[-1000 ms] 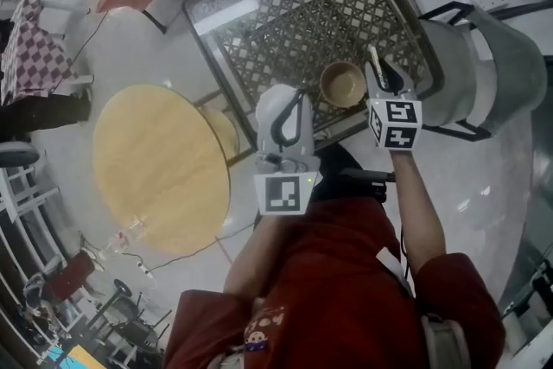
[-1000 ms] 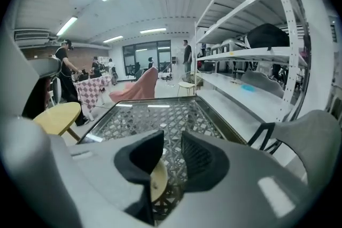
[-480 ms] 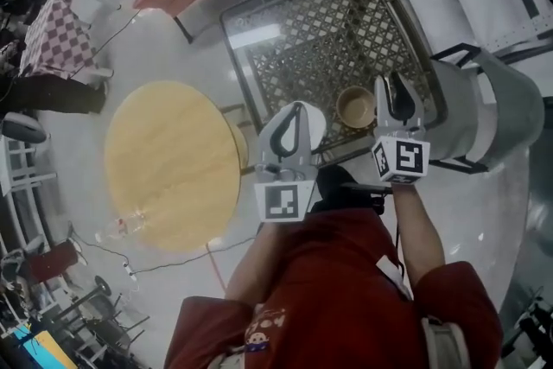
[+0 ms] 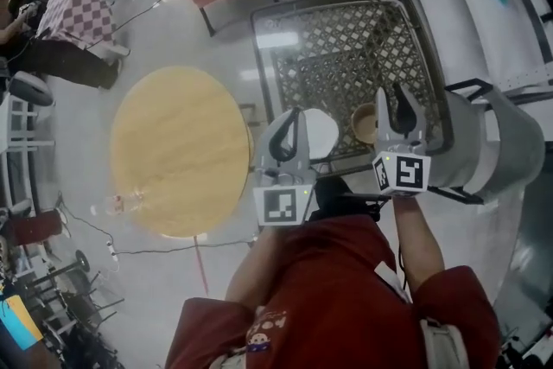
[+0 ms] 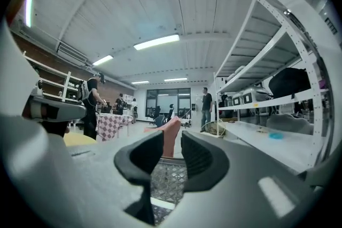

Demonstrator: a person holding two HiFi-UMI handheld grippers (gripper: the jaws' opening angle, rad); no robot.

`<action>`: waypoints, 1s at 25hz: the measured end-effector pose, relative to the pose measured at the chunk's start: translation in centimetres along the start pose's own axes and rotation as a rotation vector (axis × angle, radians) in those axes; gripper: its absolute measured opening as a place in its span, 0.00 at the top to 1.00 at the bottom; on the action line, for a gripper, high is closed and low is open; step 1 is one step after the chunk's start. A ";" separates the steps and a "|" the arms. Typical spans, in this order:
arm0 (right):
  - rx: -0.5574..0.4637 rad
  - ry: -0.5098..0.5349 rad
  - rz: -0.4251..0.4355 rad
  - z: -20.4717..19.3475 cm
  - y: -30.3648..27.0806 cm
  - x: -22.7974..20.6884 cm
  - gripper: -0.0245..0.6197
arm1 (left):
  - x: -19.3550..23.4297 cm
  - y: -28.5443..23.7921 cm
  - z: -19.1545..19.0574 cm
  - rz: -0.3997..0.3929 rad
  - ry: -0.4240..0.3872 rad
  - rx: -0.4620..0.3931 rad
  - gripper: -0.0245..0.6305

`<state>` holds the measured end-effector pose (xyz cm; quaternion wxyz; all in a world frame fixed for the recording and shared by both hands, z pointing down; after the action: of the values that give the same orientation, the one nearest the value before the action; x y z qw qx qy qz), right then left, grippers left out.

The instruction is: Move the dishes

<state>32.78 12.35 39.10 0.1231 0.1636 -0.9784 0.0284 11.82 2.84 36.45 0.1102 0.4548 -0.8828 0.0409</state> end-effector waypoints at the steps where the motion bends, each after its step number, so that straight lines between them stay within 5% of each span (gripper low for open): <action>1: -0.008 0.001 0.019 0.3 -0.4 0.6 0.82 | 0.6 0.4 0.2 0.017 -0.005 -0.007 0.95; 8: -0.072 -0.022 0.111 3.3 -2.5 5.8 0.82 | 4.8 4.3 2.0 0.147 -0.008 -0.040 0.95; 25: -0.200 -0.020 0.527 11.3 -4.9 25.6 0.82 | 16.8 18.6 6.6 0.507 -0.059 -0.143 0.95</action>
<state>8.32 -1.39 34.64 0.1174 -0.1090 -0.9863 -0.0390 -13.80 -0.76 34.42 0.1027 0.2114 -0.9720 -0.0086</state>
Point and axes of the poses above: the fingertips, and each gripper's own axes: y backward along the fingers, x to its left, z out of its top, the point moved 8 cm from there along y, backward along the fingers, and after that the axes turned 13 degrees about y, right-handed, at the moved point
